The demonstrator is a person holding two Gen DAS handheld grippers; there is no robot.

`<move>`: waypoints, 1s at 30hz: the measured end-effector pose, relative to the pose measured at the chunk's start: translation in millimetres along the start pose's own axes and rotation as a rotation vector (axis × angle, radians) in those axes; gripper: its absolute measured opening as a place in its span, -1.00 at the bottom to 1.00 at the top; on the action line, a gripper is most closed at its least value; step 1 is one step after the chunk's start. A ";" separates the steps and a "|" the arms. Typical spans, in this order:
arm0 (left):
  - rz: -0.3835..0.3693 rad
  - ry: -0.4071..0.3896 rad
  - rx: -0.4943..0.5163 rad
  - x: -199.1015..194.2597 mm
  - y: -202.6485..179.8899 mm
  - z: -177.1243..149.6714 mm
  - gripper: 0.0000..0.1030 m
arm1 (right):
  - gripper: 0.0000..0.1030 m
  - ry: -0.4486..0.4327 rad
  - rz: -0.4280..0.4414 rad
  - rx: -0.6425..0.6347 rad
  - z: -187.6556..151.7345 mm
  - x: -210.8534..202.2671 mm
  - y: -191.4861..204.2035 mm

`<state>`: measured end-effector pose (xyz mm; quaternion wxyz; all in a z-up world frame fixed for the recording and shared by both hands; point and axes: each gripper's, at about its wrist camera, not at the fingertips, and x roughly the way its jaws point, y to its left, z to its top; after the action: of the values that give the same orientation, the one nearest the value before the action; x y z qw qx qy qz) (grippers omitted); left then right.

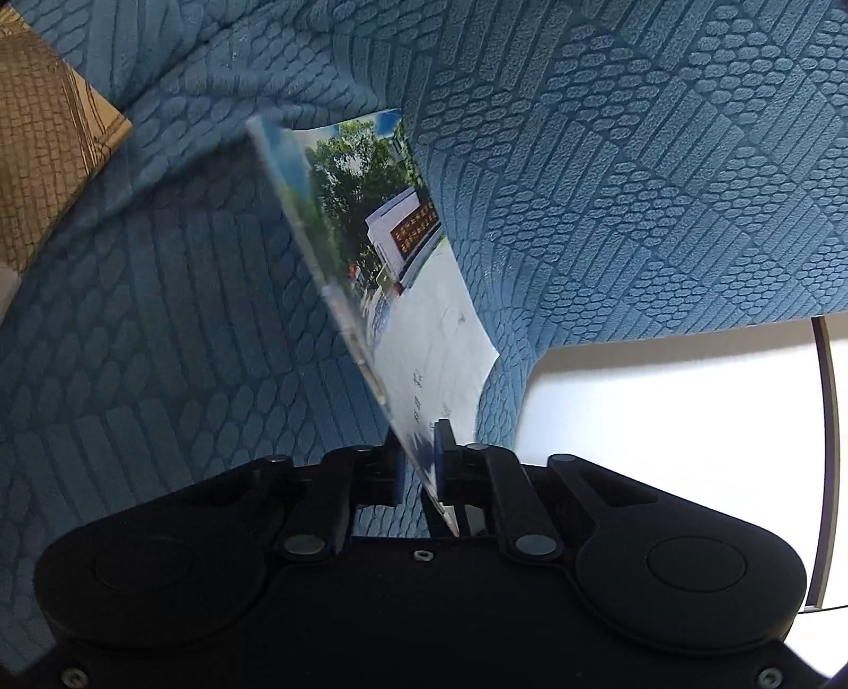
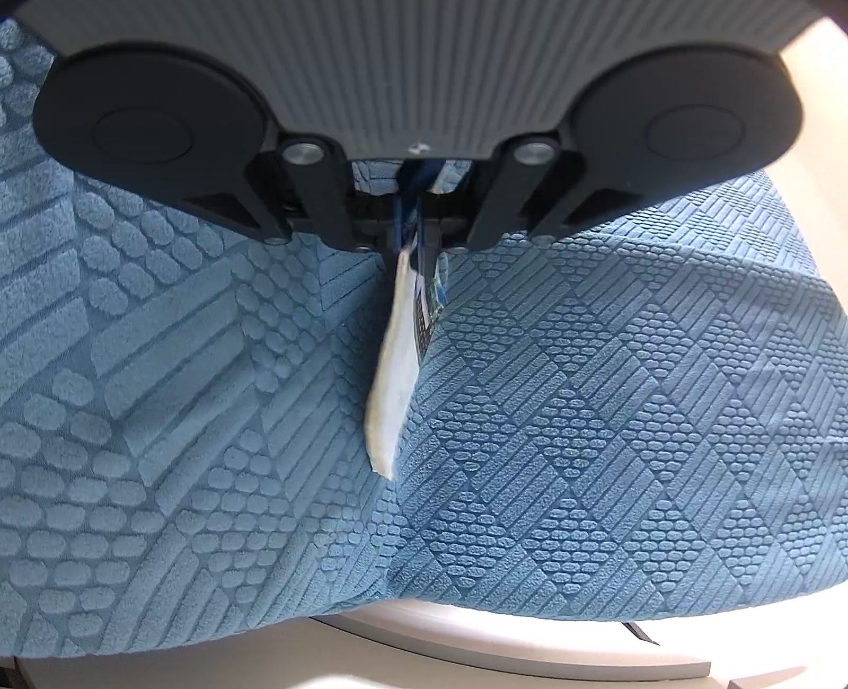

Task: Organize objects
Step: 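Lift the photo postcard with both tools and carry it toward the book stack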

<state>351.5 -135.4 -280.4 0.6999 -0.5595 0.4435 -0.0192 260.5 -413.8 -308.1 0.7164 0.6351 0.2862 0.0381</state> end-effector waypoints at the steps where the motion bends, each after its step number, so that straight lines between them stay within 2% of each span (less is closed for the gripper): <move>1: 0.001 -0.002 0.002 -1.5 -0.2 0.9 -0.87 | -0.76 0.008 0.001 0.003 0.7 1.4 -0.5; 9: 0.030 0.030 0.078 -14.3 -7.3 6.5 -0.90 | -0.72 0.037 -0.041 -0.010 5.6 12.9 -1.3; 20: 0.023 0.092 0.127 -48.0 -5.2 5.6 -0.90 | -0.66 0.094 -0.046 0.012 16.5 34.0 -6.2; 22: 0.023 0.102 0.151 -54.7 -5.3 3.0 -0.89 | -0.74 0.101 -0.049 0.005 19.3 40.0 -8.0; 27: 0.014 0.108 0.181 -73.0 -6.3 -0.2 -0.87 | -0.71 0.131 -0.036 -0.029 19.9 46.0 -2.2; 30: 0.012 0.098 0.168 -83.8 -5.5 0.0 -0.86 | -0.82 0.139 -0.033 -0.071 14.1 37.4 7.7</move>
<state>303.3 -93.6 -225.8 0.7220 -0.4946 0.4772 -0.0795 300.5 -409.1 -314.0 0.7173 0.6004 0.3442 0.0801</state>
